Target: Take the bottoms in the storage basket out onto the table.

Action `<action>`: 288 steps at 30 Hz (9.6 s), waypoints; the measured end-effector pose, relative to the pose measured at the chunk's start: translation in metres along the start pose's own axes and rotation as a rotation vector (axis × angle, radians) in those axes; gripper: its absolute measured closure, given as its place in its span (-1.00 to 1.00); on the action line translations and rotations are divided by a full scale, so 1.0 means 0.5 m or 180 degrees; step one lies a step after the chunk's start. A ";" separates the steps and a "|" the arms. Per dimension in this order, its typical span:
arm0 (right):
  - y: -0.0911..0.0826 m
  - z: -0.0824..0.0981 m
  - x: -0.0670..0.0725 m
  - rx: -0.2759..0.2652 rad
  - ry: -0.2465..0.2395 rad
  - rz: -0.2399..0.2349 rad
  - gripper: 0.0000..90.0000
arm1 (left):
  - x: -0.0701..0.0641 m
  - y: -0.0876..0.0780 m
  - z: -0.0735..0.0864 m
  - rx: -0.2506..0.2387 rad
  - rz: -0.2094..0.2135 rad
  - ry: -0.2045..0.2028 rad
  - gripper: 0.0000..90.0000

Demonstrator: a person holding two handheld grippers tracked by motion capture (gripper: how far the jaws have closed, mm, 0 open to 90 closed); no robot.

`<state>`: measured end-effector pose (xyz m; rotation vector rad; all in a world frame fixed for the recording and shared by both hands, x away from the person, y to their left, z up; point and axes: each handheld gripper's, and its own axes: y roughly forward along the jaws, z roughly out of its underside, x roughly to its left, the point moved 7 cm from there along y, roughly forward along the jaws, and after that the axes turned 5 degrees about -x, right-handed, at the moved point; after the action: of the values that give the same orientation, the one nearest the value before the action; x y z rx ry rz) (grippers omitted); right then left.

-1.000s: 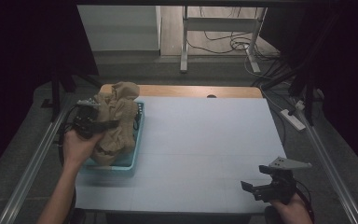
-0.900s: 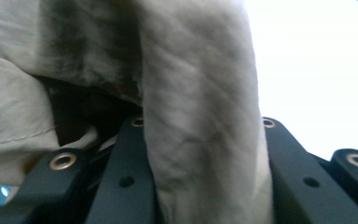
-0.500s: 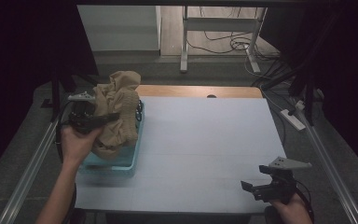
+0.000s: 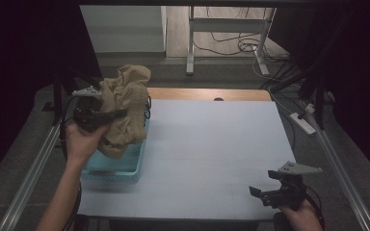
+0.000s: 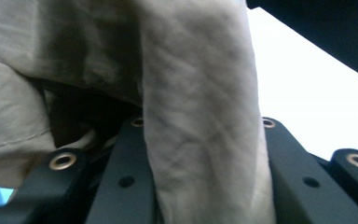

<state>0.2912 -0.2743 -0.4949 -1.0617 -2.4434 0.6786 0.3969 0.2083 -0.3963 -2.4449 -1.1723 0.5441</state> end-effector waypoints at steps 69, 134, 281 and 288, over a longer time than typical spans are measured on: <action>-0.001 0.000 0.001 -0.0005 0.0007 -0.0055 -0.98 | -0.189 0.229 -0.105 0.0231 0.0464 0.0515 0.61; 0.001 0.002 0.003 0.0024 -0.0021 -0.0085 -0.98 | -0.224 0.464 0.047 0.0804 0.0383 0.0686 0.56; 0.006 0.005 0.005 0.0109 -0.0053 -0.0084 -0.97 | -0.254 0.378 0.031 0.0432 0.0911 0.0550 -0.98; 0.006 0.005 0.005 0.0112 -0.0050 -0.0083 -0.97 | -0.249 0.366 0.034 0.0477 0.0879 0.0564 -0.98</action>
<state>0.2903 -0.2712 -0.4982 -1.0130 -2.4452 0.7215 0.4356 0.0052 -0.4775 -2.4792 -0.7036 0.4617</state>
